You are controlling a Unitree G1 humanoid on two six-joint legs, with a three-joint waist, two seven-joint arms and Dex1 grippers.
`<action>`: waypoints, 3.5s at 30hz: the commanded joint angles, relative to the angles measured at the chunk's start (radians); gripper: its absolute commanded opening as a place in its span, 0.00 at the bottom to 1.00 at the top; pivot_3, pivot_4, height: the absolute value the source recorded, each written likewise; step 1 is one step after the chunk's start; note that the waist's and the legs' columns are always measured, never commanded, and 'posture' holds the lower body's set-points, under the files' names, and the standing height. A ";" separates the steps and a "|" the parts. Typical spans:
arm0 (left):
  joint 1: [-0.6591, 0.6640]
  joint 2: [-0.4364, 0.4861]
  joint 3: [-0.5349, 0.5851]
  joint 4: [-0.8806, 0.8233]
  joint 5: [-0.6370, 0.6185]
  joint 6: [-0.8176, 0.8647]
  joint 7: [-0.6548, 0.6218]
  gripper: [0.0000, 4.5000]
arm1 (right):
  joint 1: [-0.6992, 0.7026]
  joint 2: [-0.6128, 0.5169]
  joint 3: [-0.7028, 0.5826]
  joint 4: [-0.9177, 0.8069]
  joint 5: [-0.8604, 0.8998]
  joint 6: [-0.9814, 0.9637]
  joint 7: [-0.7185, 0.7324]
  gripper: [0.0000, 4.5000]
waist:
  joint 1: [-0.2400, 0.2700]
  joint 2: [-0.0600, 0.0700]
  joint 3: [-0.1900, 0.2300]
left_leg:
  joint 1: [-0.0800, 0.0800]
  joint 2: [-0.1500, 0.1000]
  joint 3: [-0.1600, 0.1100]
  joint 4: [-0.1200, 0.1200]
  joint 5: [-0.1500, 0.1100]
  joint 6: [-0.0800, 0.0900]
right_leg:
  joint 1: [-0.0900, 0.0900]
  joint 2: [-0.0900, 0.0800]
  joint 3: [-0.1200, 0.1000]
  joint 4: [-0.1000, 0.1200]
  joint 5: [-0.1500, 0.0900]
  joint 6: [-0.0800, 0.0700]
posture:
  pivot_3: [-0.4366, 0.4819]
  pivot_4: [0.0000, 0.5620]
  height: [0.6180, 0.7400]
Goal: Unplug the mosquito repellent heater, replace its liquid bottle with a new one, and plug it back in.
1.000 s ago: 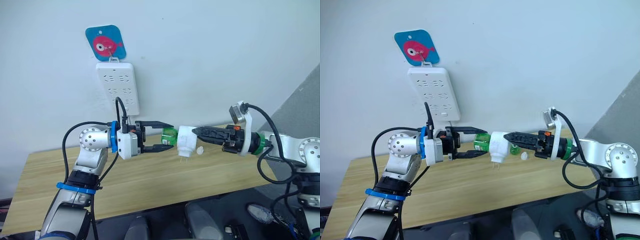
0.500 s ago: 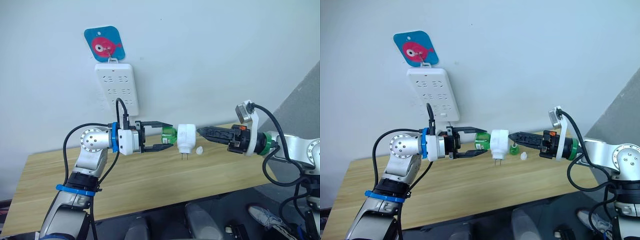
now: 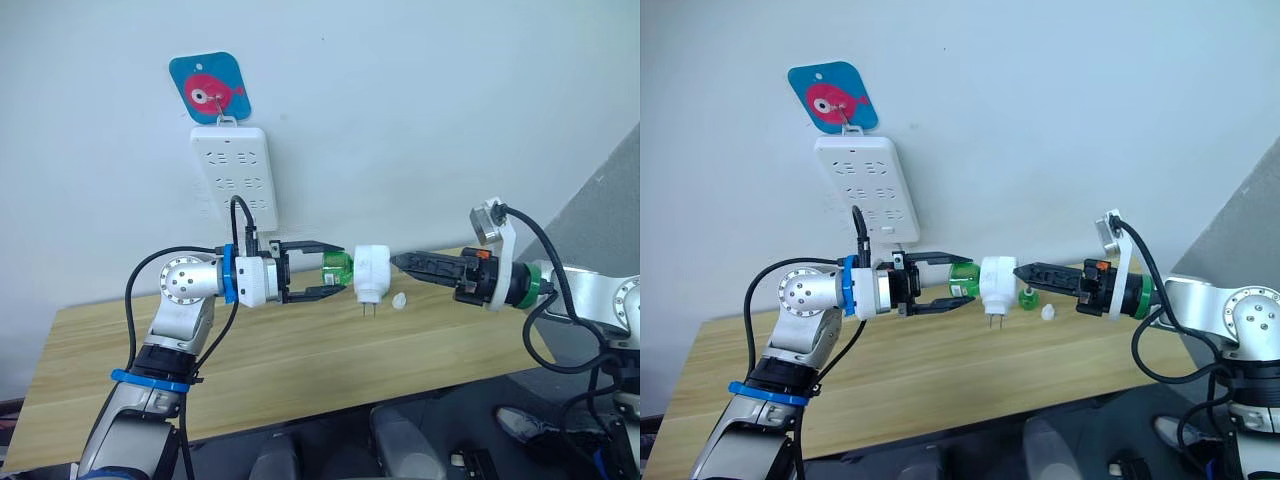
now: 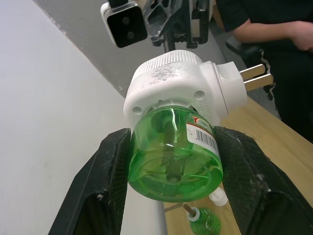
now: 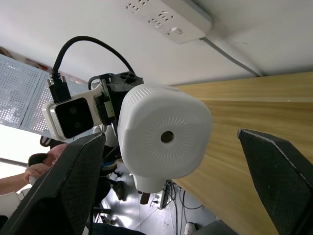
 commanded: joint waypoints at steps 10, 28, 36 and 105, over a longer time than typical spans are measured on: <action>0.021 0.007 0.053 -0.068 -0.055 0.211 0.114 0.52 | 0.030 -0.168 -0.082 -0.025 -0.050 0.007 0.116 1.00 | 0.001 0.001 0.000 | 0.000 0.000 0.000 0.000 0.000 0.000 | 0.000 0.000 0.000 0.000 0.000 0.000 | 0.24 0.19 0.95; 0.003 -0.032 0.183 -0.284 -0.597 1.326 0.416 0.51 | 0.324 -0.210 -0.149 -0.454 -0.852 -0.351 0.635 1.00 | 0.001 0.000 -0.001 | 0.000 0.000 0.000 0.001 0.000 0.000 | 0.000 0.000 0.000 -0.001 -0.003 0.005 | 0.19 0.20 0.95; -0.027 -0.090 0.332 -0.230 -0.998 1.695 0.602 0.51 | 0.304 -0.061 -0.167 -0.445 -0.762 -0.366 0.584 1.00 | -0.001 0.000 -0.001 | 0.002 0.000 0.000 0.000 0.000 0.000 | 0.001 0.000 0.000 0.000 -0.003 0.005 | 0.17 0.19 0.95; -0.091 0.075 0.293 -0.123 -1.250 1.972 0.563 0.51 | -0.445 0.037 0.256 -0.131 -1.225 -0.315 1.259 0.65 | -0.054 0.001 -0.019 | 0.003 -0.001 -0.002 0.000 0.000 0.000 | 0.001 -0.002 -0.002 0.001 -0.001 0.000 | 0.16 0.19 0.95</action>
